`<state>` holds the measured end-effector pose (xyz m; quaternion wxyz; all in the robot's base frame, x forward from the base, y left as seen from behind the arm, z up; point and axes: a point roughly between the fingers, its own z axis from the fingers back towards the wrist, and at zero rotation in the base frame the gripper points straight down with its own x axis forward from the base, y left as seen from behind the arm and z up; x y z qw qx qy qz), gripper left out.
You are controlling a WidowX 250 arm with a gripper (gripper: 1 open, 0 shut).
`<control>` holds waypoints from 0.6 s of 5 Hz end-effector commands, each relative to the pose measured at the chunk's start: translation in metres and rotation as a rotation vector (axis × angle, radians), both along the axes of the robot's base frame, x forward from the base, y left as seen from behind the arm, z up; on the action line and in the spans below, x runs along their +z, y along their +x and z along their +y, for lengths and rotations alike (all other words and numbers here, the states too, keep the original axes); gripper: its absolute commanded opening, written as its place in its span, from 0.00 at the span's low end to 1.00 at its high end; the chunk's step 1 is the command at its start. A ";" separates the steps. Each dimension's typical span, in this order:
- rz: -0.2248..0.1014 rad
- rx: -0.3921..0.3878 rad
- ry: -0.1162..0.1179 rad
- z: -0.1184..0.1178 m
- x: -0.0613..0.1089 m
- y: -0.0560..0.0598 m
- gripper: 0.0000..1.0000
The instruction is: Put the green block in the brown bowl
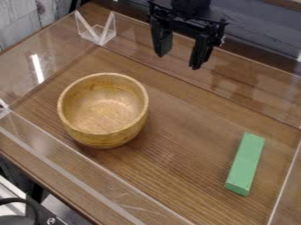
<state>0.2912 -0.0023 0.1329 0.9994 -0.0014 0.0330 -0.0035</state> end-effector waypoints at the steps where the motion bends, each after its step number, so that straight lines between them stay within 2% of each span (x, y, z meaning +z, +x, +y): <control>1: 0.003 -0.017 -0.013 -0.020 -0.007 -0.004 1.00; 2: 0.013 -0.043 -0.032 -0.053 -0.024 -0.013 1.00; 3: 0.006 -0.063 -0.047 -0.093 -0.039 -0.023 1.00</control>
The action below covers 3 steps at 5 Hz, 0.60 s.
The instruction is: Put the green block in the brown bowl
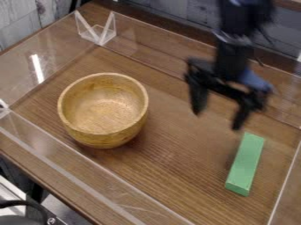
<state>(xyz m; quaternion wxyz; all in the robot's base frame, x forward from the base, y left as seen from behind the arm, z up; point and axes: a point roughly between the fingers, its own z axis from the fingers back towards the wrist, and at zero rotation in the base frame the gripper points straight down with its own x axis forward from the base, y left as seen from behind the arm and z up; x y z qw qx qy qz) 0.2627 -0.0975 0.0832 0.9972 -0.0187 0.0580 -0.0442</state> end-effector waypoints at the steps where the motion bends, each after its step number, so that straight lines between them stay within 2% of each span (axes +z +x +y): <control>1: -0.073 0.004 -0.016 -0.024 -0.005 -0.002 1.00; 2: -0.091 0.000 -0.023 -0.040 -0.018 -0.006 1.00; 3: -0.101 -0.002 -0.031 -0.041 -0.028 -0.006 1.00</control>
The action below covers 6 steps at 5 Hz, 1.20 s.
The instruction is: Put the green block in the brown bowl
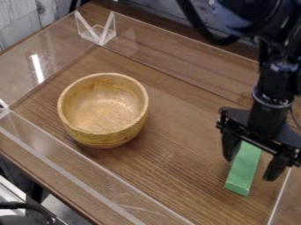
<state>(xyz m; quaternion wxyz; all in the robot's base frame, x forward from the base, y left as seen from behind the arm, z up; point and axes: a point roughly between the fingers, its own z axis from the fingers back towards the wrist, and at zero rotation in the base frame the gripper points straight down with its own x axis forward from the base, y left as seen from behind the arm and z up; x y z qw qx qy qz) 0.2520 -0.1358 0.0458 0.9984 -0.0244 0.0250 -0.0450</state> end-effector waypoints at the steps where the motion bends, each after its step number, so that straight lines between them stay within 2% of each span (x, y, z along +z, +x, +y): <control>1: -0.038 -0.002 -0.023 -0.002 0.004 0.006 1.00; 6: -0.036 0.010 -0.054 0.004 -0.002 0.009 1.00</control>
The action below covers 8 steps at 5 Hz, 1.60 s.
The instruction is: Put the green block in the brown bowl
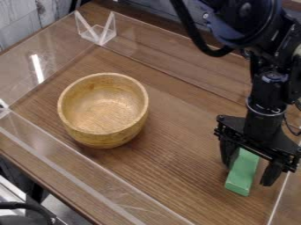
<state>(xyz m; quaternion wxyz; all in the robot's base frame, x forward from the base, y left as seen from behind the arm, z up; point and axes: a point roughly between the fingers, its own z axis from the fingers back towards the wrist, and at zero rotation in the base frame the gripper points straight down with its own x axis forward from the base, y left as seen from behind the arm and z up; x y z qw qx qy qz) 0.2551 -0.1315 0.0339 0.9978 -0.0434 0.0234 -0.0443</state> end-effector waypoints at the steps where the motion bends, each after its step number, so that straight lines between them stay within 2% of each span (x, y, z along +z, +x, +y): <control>1: -0.034 0.009 -0.023 0.001 0.011 0.006 1.00; 8: -0.040 0.012 -0.068 0.000 0.027 0.010 1.00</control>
